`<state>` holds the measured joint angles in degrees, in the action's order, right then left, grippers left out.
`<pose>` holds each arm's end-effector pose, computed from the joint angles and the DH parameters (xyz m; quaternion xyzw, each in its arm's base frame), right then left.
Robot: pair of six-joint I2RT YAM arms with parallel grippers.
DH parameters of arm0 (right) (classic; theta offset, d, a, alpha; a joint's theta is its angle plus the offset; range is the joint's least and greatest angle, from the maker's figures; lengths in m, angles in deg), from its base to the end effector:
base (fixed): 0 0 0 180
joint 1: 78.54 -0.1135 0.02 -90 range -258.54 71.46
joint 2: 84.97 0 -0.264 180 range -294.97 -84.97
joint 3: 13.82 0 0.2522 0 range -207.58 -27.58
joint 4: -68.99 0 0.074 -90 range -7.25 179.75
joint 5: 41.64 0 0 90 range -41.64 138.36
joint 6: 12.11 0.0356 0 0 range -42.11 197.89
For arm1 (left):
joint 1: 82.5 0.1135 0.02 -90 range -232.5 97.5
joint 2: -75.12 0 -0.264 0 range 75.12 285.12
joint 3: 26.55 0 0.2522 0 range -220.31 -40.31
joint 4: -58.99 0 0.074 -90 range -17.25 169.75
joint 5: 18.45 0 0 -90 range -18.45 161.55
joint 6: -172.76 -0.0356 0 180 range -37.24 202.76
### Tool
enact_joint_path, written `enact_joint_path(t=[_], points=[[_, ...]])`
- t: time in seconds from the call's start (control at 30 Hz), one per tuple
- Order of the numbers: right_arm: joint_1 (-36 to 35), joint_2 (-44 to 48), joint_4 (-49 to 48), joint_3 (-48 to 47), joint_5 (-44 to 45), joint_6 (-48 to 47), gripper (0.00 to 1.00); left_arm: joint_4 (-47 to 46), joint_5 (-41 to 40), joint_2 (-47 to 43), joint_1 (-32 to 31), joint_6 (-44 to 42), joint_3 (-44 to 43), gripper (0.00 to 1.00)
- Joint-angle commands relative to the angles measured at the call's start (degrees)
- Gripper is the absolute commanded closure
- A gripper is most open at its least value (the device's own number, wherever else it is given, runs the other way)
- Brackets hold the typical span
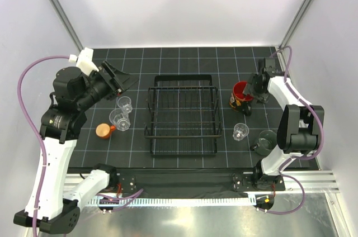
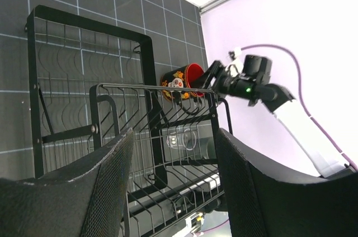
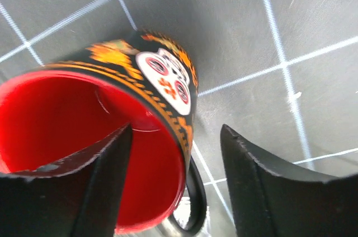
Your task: Load the cups into the dish rack
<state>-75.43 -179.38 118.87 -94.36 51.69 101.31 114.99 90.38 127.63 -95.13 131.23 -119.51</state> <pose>0.3330 -0.0202 0.2180 0.2298 0.9460 0.0122 0.2284 0.1487 -0.0451 0.4577 -0.1475 0.7779 -0.4155 0.4477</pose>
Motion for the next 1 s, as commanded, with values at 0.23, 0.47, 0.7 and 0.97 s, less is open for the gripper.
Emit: enact_joint_path(t=[0.23, 0.47, 0.7, 0.97], points=[[0.66, -4.99, 6.95, -15.92, -4.8, -17.26, 0.29, -1.63, 5.07, 1.45, -0.03, -0.83, 1.85, 0.4], [0.66, -5.52, 6.34, -15.22, -5.79, -21.92, 0.41, -1.81, 6.65, 1.01, 0.05, -1.89, 4.14, 0.4], [0.66, -8.24, 5.19, -16.01, -7.29, -22.37, 0.53, -2.77, 8.5, -0.56, -0.03, -2.76, 4.84, 0.4], [0.66, -10.1, 5.02, -16.89, -6.76, -19.91, 0.78, -6.37, 8.94, -2.85, 0.05, -0.22, 5.55, 0.37]])
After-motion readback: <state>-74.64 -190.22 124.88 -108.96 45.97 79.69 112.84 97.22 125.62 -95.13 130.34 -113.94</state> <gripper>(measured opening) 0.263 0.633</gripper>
